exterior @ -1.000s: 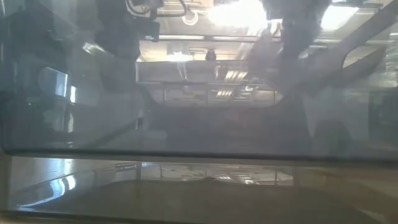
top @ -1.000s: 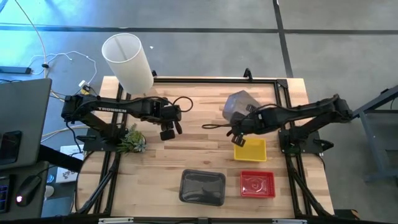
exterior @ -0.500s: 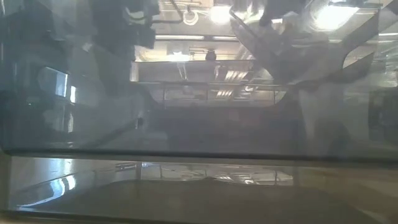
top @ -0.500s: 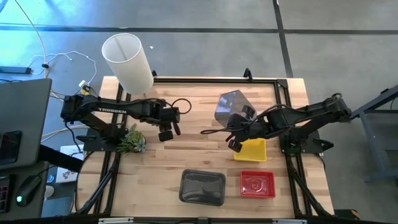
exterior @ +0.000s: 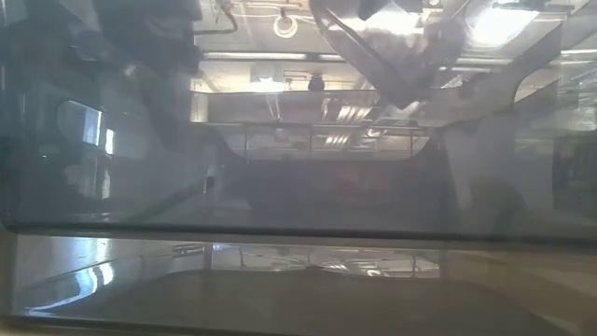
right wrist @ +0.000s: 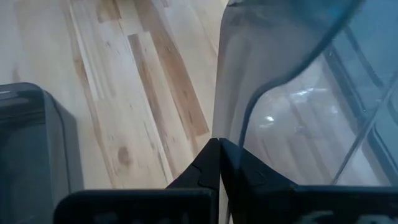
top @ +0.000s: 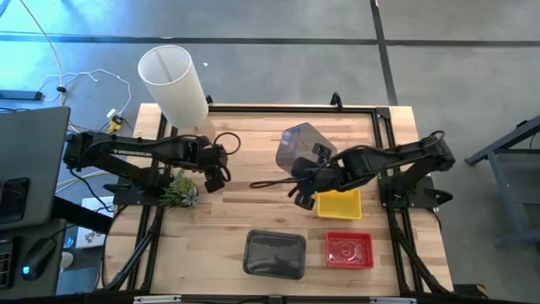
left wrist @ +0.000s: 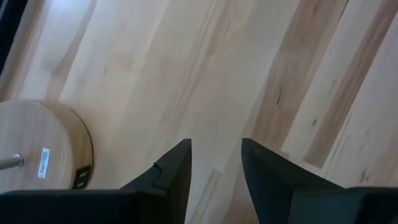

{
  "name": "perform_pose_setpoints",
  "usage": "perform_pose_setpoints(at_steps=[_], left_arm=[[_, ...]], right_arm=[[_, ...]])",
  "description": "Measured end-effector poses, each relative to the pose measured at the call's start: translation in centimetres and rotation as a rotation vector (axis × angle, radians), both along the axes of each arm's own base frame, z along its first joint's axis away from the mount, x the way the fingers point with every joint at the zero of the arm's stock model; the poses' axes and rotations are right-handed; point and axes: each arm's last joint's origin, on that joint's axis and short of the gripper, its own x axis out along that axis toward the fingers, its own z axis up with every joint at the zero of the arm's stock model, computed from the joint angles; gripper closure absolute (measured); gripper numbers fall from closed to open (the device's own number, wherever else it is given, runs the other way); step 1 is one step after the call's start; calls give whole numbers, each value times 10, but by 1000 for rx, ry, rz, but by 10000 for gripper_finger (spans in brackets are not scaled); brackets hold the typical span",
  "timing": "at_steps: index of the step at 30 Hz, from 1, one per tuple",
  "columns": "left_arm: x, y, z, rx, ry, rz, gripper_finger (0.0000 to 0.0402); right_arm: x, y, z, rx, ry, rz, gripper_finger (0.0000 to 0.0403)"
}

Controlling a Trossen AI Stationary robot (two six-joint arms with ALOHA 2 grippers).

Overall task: Stack baskets by color
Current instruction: Stack the top black bin into the stacked black bins

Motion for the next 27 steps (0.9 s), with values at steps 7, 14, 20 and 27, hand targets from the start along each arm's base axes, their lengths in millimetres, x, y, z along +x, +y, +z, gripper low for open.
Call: perform_pose_setpoints(at_steps=[7, 14, 20, 27], left_arm=[[-13, -2, 2, -14, -50, 67, 275], [-16, -3, -3, -17, -39, 73, 275], [-15, -3, -3, -18, -44, 78, 275], [-15, -3, -3, -18, -44, 78, 275]], right_arm=[[26, 11, 5, 38, 112, -2, 403], [40, 30, -3, 89, 194, -11, 403], [41, 55, -5, 164, 188, 19, 403], [39, 86, 3, 255, 77, 95, 403]])
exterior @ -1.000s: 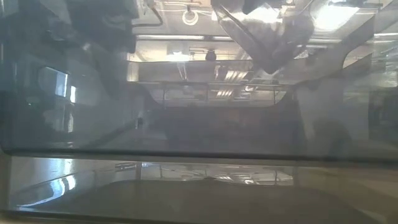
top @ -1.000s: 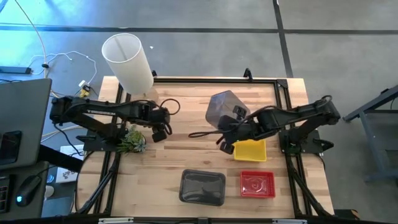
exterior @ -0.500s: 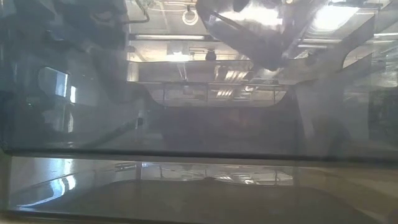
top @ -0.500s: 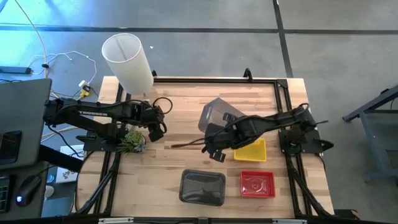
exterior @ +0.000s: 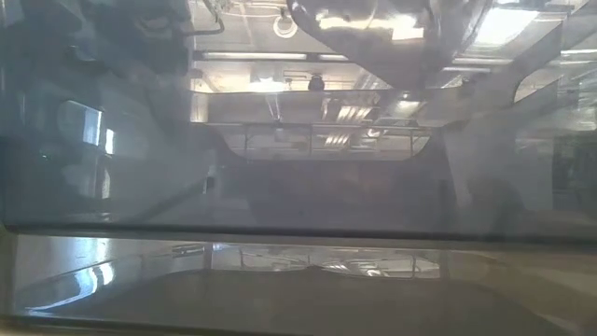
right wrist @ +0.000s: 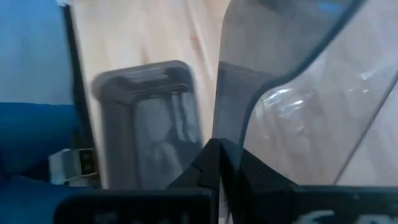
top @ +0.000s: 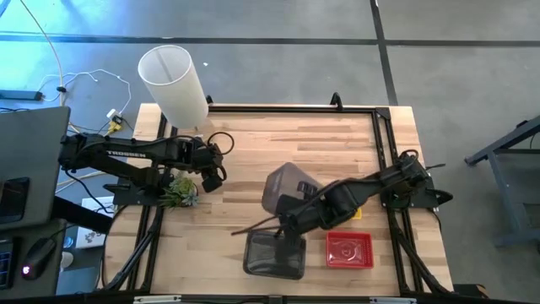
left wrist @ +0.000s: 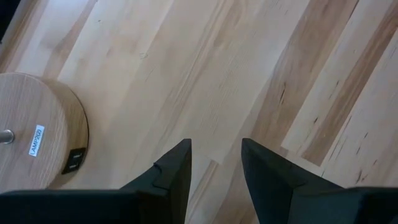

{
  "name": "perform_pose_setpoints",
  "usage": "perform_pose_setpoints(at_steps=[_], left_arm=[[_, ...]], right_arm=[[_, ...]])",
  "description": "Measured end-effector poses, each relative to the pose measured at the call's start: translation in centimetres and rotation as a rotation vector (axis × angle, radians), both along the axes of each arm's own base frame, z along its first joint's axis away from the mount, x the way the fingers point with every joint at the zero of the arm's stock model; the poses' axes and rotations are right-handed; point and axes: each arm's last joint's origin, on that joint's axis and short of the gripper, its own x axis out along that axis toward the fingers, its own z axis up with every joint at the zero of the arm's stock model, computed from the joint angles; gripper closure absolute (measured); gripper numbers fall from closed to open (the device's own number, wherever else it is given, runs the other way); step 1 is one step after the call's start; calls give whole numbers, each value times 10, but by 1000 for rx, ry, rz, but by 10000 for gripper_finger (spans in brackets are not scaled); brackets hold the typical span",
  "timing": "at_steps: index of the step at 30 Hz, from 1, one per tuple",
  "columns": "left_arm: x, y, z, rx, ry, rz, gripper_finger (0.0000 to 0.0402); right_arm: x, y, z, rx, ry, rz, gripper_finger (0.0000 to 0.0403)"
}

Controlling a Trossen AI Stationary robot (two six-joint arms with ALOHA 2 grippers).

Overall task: Stack baskets by color
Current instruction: Stack the top black bin into the stacked black bins

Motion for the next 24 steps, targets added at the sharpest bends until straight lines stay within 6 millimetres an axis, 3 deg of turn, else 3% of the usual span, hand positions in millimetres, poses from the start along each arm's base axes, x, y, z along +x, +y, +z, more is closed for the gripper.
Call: perform_pose_setpoints(at_steps=[11, 24], left_arm=[[0, 0, 0, 0, 1, -1, 275], [0, 0, 0, -2, 3, -3, 275]], right_arm=[[-2, 28, 5, 71, -98, 70, 403], [-3, 39, 8, 111, -141, 111, 403]])
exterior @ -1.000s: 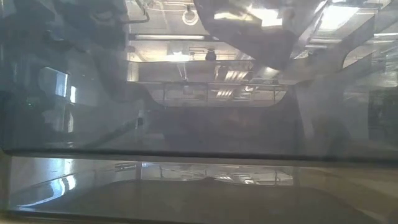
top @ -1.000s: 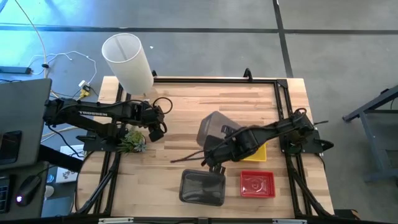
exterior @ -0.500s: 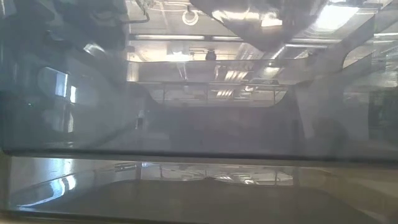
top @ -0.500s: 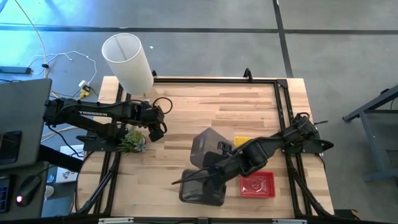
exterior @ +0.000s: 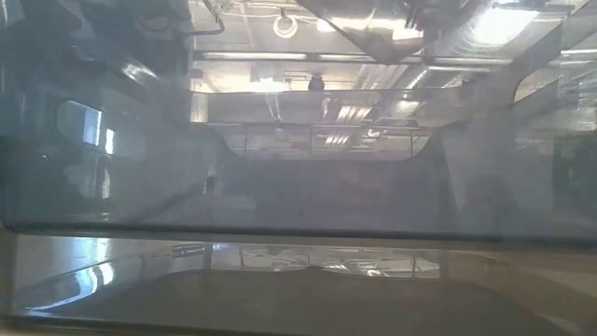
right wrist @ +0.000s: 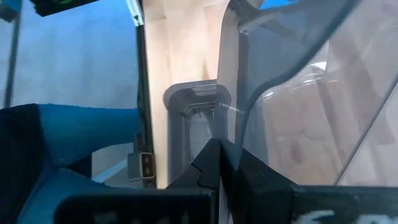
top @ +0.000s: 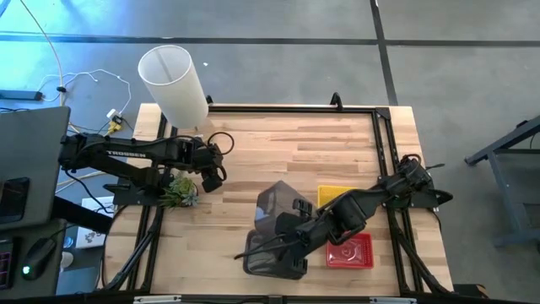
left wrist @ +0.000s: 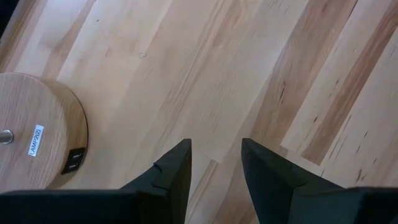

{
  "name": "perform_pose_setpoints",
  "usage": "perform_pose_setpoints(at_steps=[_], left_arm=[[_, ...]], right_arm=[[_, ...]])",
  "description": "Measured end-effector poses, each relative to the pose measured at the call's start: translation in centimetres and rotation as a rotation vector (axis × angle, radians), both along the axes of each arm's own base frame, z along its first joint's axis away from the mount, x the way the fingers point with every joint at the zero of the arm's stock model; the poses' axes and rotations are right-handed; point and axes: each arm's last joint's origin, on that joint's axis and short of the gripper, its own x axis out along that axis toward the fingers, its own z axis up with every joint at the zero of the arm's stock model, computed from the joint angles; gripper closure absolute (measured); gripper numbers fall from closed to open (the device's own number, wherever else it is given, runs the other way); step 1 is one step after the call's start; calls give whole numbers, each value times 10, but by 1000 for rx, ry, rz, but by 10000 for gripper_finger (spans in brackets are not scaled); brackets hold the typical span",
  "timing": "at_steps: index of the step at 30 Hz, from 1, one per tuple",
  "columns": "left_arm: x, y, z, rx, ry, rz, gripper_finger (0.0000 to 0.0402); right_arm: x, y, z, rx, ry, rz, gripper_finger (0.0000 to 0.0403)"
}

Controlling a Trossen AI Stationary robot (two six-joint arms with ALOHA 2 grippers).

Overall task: Stack baskets by color
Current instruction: Stack the top black bin into the stacked black bins

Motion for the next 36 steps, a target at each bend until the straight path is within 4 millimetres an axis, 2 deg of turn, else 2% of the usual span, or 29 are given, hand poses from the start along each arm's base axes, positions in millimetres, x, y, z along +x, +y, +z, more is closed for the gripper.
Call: perform_pose_setpoints(at_steps=[13, 18, 36], left_arm=[[0, -2, 0, -57, -10, -19, 275], [0, -2, -1, -70, -13, -22, 275], [1, -4, -1, -133, -39, 26, 275]], right_arm=[[3, 3, 2, 8, -33, 79, 403], [2, 10, 5, 26, -73, 95, 403], [-12, 31, 5, -14, -85, 131, 403]])
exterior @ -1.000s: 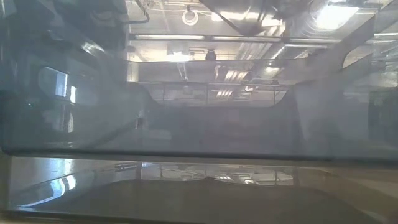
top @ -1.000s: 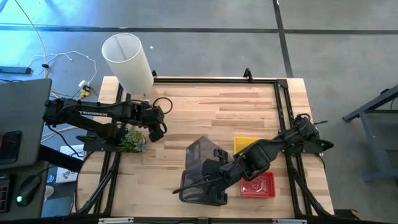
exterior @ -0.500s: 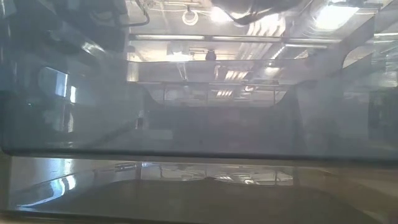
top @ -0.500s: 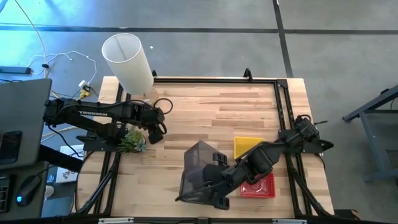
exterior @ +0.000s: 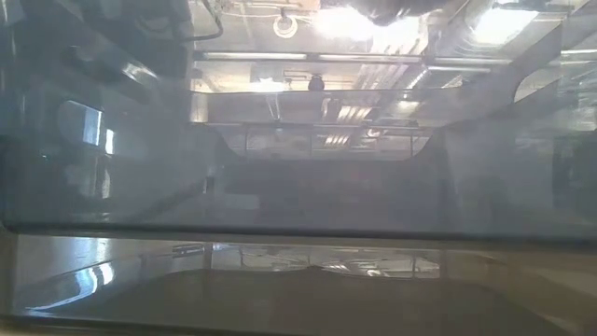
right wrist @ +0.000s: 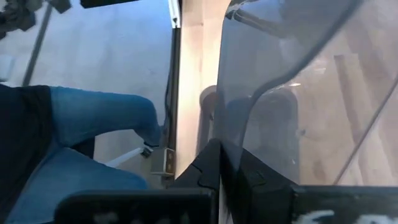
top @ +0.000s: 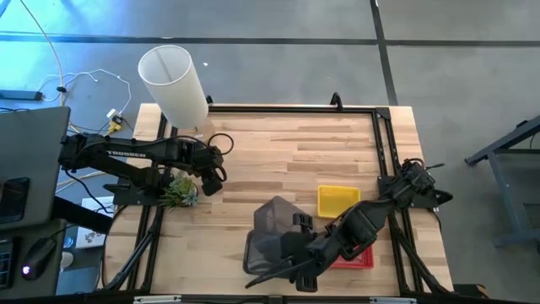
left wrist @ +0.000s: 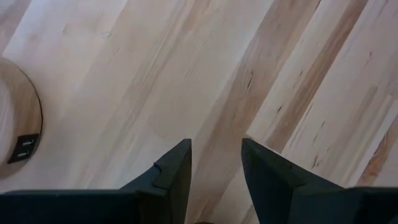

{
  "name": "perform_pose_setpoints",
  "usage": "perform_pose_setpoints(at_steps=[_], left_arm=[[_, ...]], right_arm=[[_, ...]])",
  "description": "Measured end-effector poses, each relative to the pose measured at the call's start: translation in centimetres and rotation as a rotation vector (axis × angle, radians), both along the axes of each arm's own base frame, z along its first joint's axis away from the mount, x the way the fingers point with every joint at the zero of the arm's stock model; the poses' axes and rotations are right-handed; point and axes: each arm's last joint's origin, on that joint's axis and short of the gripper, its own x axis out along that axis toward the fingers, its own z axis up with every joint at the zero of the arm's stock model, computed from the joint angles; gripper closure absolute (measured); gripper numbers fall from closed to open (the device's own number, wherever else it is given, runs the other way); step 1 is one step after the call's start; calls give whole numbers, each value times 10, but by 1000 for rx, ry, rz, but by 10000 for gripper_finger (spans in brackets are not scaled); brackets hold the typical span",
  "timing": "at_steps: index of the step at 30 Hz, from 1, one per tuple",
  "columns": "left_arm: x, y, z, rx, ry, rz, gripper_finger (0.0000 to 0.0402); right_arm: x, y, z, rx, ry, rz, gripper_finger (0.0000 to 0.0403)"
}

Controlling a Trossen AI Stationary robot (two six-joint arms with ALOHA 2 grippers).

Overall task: Stack baskets by color
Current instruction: Stack the top black bin into the stacked black bins

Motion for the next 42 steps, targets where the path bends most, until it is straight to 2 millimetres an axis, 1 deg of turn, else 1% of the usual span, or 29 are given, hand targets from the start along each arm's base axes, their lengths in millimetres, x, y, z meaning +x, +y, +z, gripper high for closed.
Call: perform_pose_setpoints(at_steps=[4, 8, 15, 22, 30, 33, 37, 42], left_arm=[[1, -4, 0, -16, -5, -4, 275], [2, -9, 0, -22, -6, -31, 275], [3, -14, 0, -20, -7, -60, 275], [3, -16, 0, -19, -7, -71, 275], [3, -16, 0, -11, -6, -68, 275], [3, -16, 0, -9, -6, -68, 275], [3, -16, 0, -9, -7, -68, 275], [3, -16, 0, -8, -7, -69, 275]], right_arm=[[-1, -2, -2, -25, 18, -17, 403], [3, -4, -6, -12, 29, -48, 403], [22, 13, -29, 74, 62, 24, 403], [28, 17, -45, 71, 118, -8, 403], [32, 16, -65, 12, 211, -52, 403], [35, 14, -70, -16, 217, -67, 403], [36, 10, -78, -79, 247, -70, 403], [39, 2, -92, -185, 298, -122, 403]])
